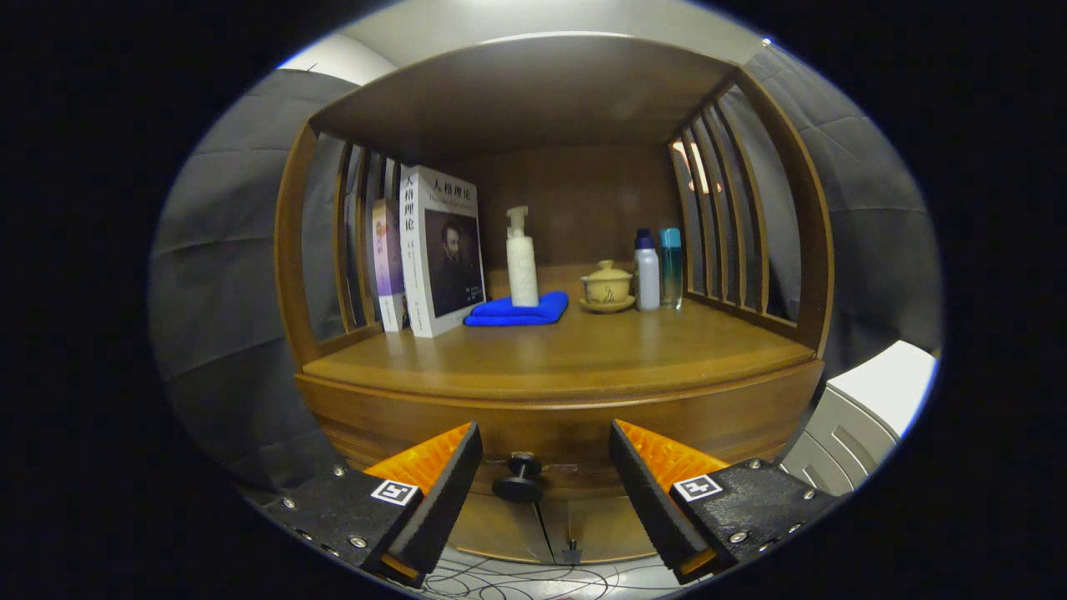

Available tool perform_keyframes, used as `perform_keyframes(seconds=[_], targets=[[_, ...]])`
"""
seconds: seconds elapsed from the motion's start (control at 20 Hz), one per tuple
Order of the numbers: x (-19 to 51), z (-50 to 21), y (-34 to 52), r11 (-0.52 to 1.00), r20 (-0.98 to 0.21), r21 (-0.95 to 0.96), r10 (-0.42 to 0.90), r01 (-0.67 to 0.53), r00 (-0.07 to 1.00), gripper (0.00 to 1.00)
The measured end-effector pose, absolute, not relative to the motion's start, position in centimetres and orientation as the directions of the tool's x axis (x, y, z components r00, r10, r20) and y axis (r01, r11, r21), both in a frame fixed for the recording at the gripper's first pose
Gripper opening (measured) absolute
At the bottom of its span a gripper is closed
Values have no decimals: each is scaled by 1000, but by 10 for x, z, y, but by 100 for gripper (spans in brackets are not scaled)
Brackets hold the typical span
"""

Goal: Pull open the drawer, take out the items inside it, and place them on the countertop above the cabinet.

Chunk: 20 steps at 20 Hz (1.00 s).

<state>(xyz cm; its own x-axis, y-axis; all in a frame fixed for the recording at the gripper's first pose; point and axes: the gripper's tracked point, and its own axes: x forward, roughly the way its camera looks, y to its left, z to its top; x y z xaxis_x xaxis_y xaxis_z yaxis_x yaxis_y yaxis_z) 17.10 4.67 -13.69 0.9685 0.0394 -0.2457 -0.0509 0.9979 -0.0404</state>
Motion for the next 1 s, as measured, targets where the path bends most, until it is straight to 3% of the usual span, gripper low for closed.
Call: perform_keyframes(seconds=[0.45, 0.8, 0.95, 1.0], targets=[[177, -186, 57, 997, -341, -33, 53, -68, 939, 94], [181, -196, 66, 997, -361, -13, 64, -74, 930, 66], [181, -199, 66, 996, -355, -42, 53, -73, 933, 48], [181, -199, 66, 995, -362, -61, 48, -75, 931, 47]])
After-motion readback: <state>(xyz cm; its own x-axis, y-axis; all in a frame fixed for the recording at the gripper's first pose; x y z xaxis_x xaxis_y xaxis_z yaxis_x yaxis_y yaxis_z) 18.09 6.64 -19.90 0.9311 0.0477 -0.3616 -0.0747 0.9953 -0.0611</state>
